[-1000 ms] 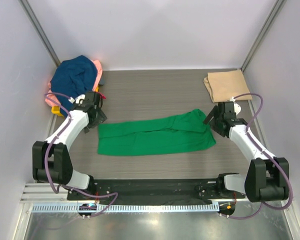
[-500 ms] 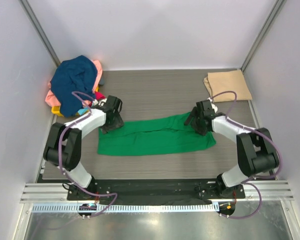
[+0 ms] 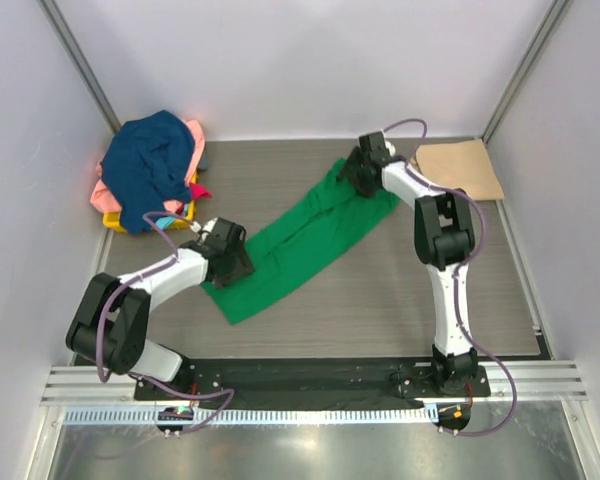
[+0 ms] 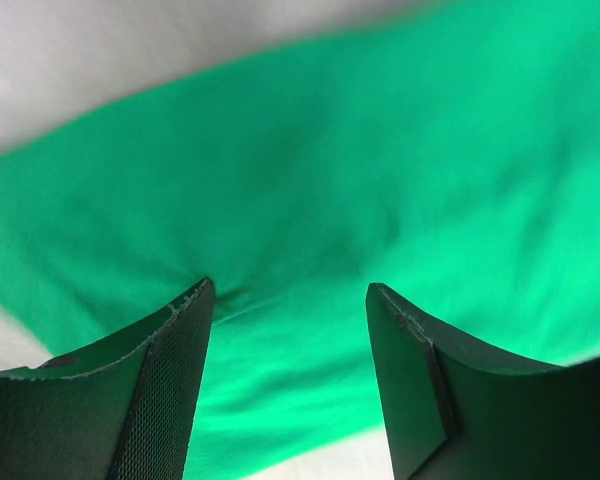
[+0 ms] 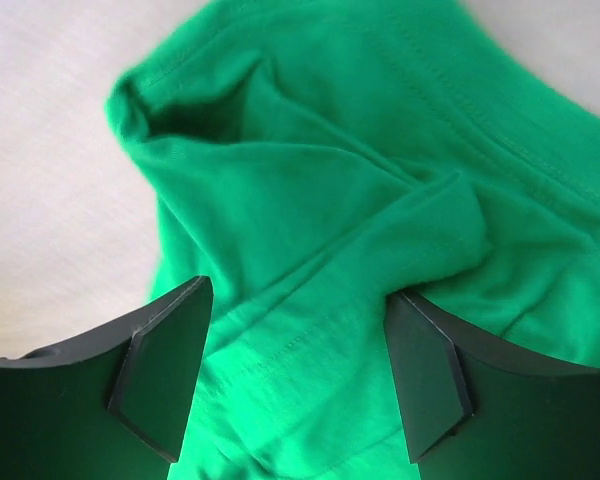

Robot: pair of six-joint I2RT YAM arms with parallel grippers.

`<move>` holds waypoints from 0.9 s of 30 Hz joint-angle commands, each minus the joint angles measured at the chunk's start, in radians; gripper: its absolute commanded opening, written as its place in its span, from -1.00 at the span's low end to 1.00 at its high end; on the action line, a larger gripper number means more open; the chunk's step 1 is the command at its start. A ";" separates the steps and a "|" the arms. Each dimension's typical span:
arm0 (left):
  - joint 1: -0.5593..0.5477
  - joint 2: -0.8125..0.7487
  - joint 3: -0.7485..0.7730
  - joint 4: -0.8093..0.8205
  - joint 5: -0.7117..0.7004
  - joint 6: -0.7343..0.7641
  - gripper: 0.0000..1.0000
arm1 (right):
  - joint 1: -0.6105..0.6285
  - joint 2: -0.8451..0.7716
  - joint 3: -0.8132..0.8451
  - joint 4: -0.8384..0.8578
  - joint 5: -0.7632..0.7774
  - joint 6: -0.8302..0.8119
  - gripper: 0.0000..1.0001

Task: Fold and stack the t-shirts
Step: Fold the tshirt

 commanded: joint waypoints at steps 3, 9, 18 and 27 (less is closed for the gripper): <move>-0.274 -0.091 -0.163 -0.018 0.202 -0.300 0.29 | 0.054 0.388 0.549 -0.187 -0.142 -0.084 0.50; -0.590 0.010 -0.092 0.180 0.222 -0.532 0.31 | 0.068 0.589 0.806 -0.103 -0.264 -0.096 0.59; -0.672 0.148 0.117 0.175 0.233 -0.478 0.35 | 0.085 0.561 0.781 0.063 -0.428 -0.131 0.74; -0.734 -0.013 0.337 -0.226 0.021 -0.408 0.39 | 0.085 0.285 0.633 0.037 -0.431 -0.237 0.96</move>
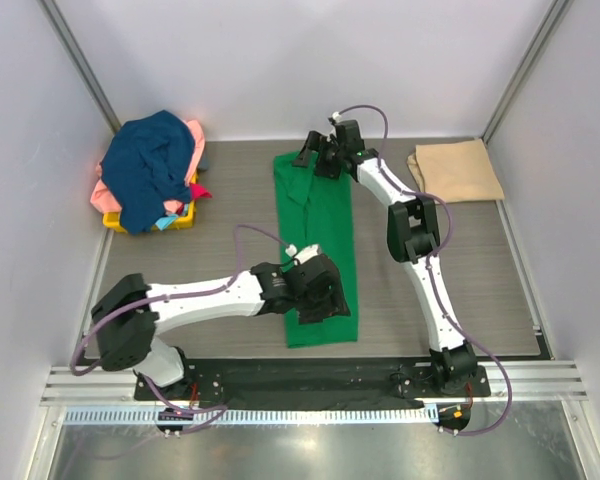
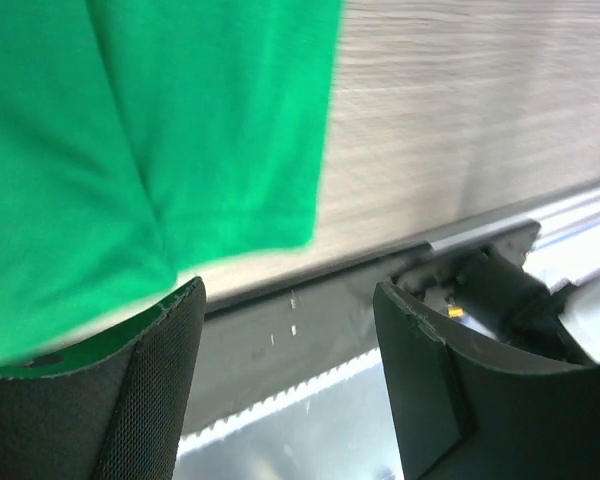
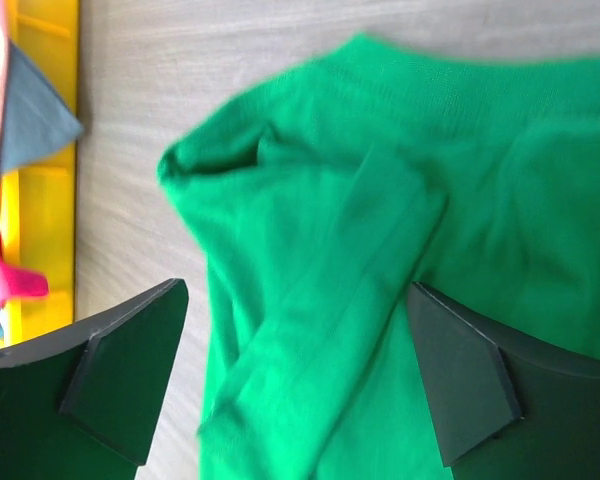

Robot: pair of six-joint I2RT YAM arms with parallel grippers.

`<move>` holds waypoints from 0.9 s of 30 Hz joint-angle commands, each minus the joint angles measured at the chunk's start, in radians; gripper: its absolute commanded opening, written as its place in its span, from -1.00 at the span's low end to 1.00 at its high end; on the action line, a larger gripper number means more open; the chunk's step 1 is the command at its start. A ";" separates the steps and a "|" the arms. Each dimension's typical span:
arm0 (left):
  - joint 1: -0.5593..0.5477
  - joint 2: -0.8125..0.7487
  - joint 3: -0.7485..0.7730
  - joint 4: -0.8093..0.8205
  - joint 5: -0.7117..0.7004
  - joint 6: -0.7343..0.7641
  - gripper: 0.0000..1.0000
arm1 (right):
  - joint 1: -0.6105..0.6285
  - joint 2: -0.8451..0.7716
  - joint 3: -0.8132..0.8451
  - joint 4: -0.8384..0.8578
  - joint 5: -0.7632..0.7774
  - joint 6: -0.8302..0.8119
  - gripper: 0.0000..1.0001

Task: Fold and stack the t-shirts
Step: Fold the tshirt

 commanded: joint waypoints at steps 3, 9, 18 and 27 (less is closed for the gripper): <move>-0.022 -0.186 0.115 -0.324 -0.180 0.071 0.39 | 0.010 -0.230 -0.043 -0.087 -0.027 -0.084 0.99; -0.025 -0.373 0.061 -0.450 -0.315 0.112 0.39 | -0.003 -0.563 -0.306 -0.138 0.092 -0.108 0.99; -0.024 -0.589 -0.158 -0.435 -0.371 0.051 0.39 | 0.019 -1.266 -1.174 -0.232 0.307 0.000 0.99; -0.024 -0.606 -0.382 -0.243 -0.295 -0.019 0.36 | 0.186 -1.764 -1.830 -0.281 0.350 0.282 0.85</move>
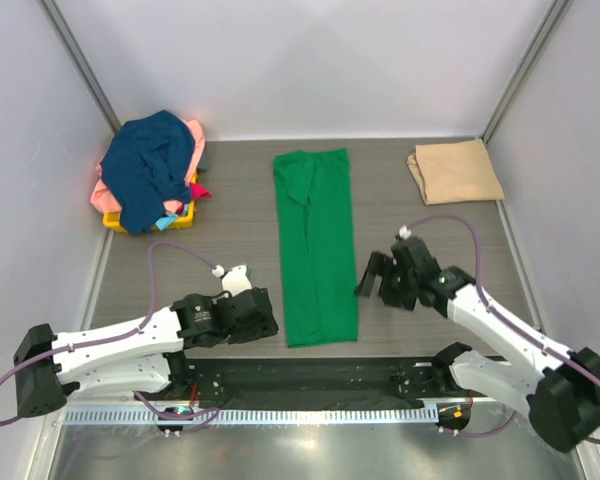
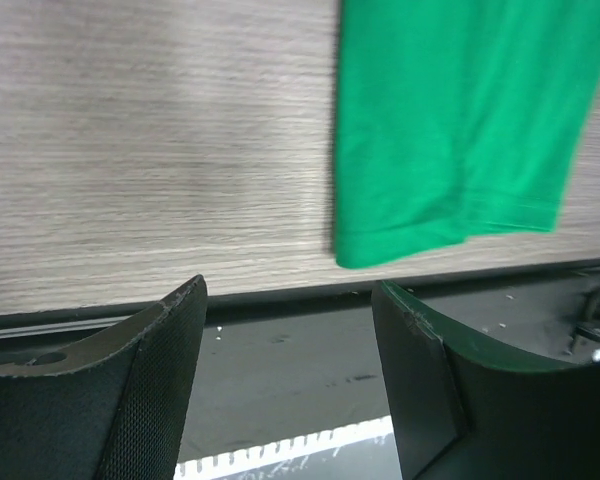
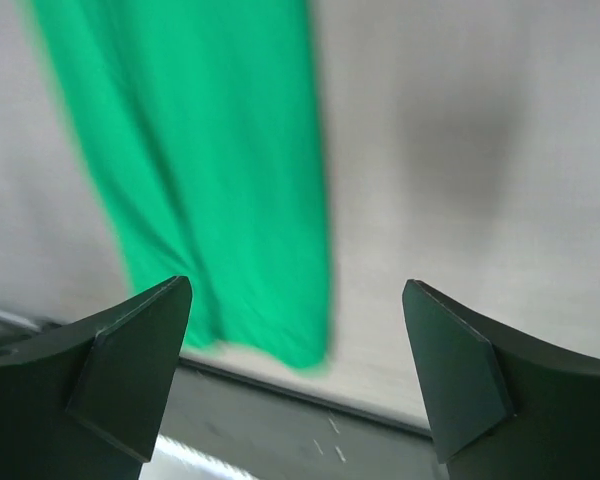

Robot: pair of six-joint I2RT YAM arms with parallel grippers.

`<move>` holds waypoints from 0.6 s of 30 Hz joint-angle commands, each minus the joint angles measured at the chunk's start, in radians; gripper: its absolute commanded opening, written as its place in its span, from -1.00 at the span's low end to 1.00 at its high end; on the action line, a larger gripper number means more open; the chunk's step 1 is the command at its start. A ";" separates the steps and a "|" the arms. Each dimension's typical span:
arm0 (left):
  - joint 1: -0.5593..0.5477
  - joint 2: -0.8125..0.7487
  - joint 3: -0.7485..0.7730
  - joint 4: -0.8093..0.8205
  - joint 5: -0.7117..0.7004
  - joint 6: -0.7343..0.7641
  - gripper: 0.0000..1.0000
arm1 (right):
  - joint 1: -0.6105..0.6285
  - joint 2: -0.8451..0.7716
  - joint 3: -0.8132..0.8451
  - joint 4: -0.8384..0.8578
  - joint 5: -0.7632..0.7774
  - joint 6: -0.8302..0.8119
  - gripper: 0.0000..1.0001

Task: Fold and stack the t-shirts
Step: Fold the tshirt

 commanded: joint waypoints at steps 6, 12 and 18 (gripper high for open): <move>-0.001 0.075 -0.074 0.196 0.019 -0.063 0.35 | 0.187 -0.200 -0.239 0.004 0.059 0.253 0.62; -0.002 0.113 -0.133 0.312 0.039 -0.089 0.35 | 0.340 -0.089 -0.287 0.126 0.080 0.331 0.45; -0.002 0.173 -0.162 0.380 0.071 -0.102 0.35 | 0.390 -0.018 -0.303 0.175 0.125 0.351 -0.02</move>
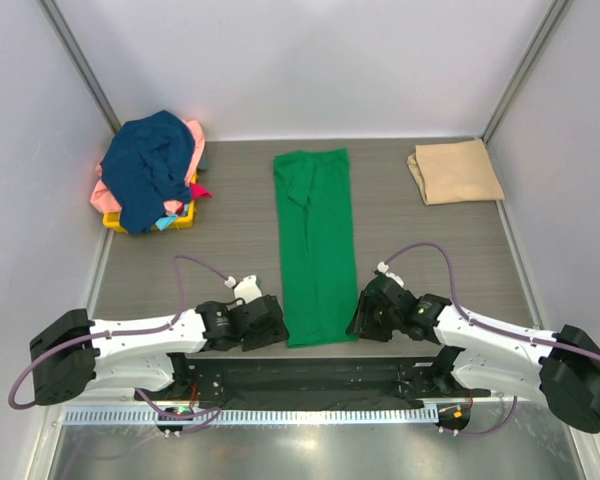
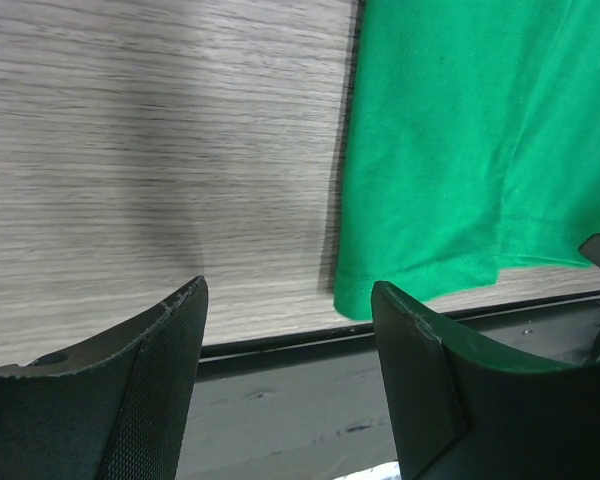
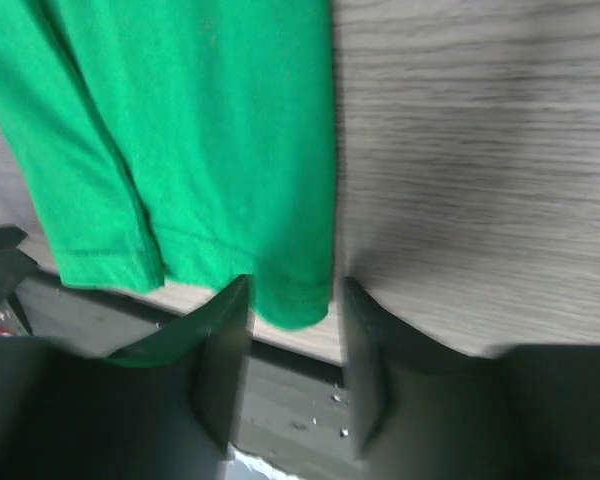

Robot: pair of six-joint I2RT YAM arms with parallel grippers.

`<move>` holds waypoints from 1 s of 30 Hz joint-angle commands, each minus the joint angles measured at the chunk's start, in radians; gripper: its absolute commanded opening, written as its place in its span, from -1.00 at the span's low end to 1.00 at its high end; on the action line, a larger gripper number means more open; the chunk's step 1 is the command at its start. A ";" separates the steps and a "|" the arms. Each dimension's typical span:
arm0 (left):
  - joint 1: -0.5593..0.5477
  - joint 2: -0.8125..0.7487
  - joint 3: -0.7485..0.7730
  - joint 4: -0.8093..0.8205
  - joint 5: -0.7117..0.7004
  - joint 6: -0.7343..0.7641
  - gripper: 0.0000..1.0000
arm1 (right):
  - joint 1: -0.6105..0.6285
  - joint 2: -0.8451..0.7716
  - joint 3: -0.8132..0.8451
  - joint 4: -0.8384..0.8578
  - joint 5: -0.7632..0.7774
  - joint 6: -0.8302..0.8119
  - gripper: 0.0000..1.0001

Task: Fold and stack the t-shirts
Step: Fold the tshirt

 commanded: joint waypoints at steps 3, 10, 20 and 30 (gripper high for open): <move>-0.002 0.038 -0.038 0.141 0.029 -0.045 0.33 | 0.013 0.001 -0.032 0.033 0.070 0.039 -0.24; -0.006 0.092 -0.046 0.197 0.038 -0.052 0.32 | 0.013 -0.002 -0.044 0.029 0.075 0.036 -0.51; -0.019 0.165 -0.034 0.256 0.042 -0.061 -0.80 | 0.013 -0.034 -0.069 0.026 0.078 0.040 -0.98; -0.030 0.008 -0.100 0.175 0.010 -0.126 -0.99 | 0.013 -0.159 -0.097 -0.046 0.084 0.077 -0.98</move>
